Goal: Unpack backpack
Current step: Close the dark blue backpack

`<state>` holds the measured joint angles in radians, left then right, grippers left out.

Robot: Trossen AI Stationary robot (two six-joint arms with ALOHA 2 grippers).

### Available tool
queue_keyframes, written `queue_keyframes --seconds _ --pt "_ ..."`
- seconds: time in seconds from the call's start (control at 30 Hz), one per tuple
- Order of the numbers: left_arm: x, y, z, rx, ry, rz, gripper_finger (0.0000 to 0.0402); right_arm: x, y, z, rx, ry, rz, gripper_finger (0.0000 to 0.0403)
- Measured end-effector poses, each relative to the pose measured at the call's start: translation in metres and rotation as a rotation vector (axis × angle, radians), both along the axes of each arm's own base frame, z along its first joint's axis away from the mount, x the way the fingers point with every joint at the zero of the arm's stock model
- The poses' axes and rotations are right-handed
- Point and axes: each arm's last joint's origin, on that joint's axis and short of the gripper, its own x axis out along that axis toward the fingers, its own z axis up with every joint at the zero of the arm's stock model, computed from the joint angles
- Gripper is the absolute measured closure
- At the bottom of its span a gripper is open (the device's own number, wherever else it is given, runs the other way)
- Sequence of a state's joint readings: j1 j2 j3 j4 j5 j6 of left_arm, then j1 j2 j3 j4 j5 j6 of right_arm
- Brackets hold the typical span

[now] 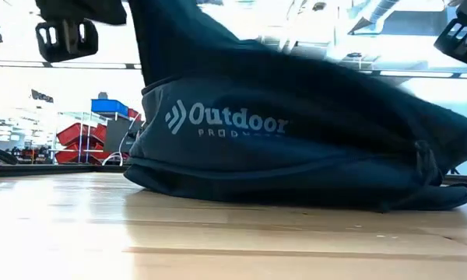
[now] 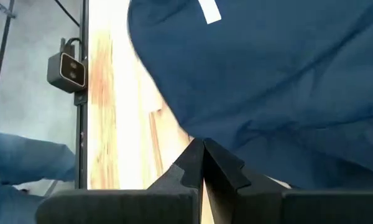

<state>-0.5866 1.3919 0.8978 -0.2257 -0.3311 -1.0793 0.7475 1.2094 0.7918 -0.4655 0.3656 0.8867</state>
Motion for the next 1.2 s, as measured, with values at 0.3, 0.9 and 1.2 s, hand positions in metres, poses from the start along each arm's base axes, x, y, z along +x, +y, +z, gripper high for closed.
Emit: queue_keyframes --seconds 0.3,0.9,1.2 --pt "0.042 -0.043 -0.055 -0.062 -0.107 -0.212 0.0402 -0.003 -0.017 -0.007 -0.230 0.000 -0.144 0.0403" --pt "0.040 -0.023 -0.042 -0.106 -0.037 -0.213 0.0402 0.035 -0.041 0.008 -0.314 -0.179 -0.117 0.0403" --pt "-0.037 0.001 0.024 0.262 -0.140 0.172 0.0402 0.070 -0.111 0.015 -0.213 -0.146 -0.156 0.0324"
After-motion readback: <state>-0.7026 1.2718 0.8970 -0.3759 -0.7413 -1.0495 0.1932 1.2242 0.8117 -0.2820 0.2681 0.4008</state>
